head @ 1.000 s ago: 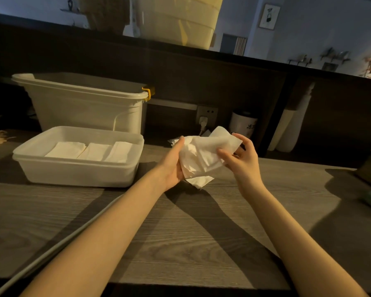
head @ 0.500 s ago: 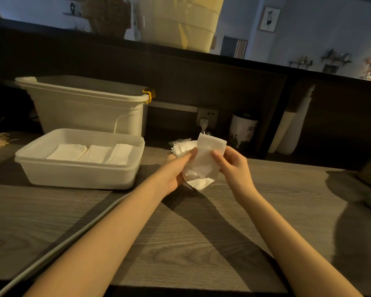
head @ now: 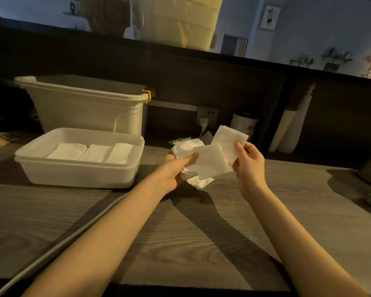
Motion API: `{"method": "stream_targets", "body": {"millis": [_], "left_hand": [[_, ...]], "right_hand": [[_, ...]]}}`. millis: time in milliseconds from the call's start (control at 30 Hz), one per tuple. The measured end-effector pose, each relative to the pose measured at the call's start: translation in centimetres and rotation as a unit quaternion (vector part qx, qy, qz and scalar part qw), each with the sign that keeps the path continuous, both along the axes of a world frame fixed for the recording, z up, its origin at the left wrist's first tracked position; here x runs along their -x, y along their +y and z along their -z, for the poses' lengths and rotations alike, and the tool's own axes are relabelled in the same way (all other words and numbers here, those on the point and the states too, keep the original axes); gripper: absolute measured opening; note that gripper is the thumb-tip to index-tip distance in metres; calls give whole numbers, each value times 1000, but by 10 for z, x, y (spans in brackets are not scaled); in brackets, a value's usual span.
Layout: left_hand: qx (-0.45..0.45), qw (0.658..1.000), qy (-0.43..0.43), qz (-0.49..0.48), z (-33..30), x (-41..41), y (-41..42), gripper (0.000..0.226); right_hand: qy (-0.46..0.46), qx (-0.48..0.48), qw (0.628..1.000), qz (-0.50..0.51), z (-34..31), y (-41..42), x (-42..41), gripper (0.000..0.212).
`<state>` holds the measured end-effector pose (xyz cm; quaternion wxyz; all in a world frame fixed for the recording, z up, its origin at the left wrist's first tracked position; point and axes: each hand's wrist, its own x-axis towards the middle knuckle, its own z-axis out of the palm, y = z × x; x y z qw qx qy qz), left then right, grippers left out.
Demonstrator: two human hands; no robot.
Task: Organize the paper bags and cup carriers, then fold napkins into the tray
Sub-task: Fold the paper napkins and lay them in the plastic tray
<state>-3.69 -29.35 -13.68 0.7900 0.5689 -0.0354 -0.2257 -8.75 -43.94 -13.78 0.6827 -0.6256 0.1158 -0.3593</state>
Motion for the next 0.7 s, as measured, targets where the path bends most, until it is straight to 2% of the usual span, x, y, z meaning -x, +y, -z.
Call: {"method": "stream_targets", "body": {"millis": [67,267,400,500,600,700], "left_hand": [[2,1000,11,6,0,0,1,27],[-23,999,36,-10,1,1,1,32],[-21,999,44,-19,0,0,3,37],[-20,998,55,-14,-1,-1,5,33],[-25,998,66,-3,-3,-5,10,26],[-40,997,65,14,-4,-7,15,23]], "right_hand": [[4,1,1000,6,1,-1,1,17],[13,98,994,48,4,9,0,21],[-18,81,994,76,0,2,3,21],[-22,98,990,97,-4,-6,5,31],[-11,178,980,89,-6,-12,7,39],[50,306,949,47,-6,-12,10,33]]}}
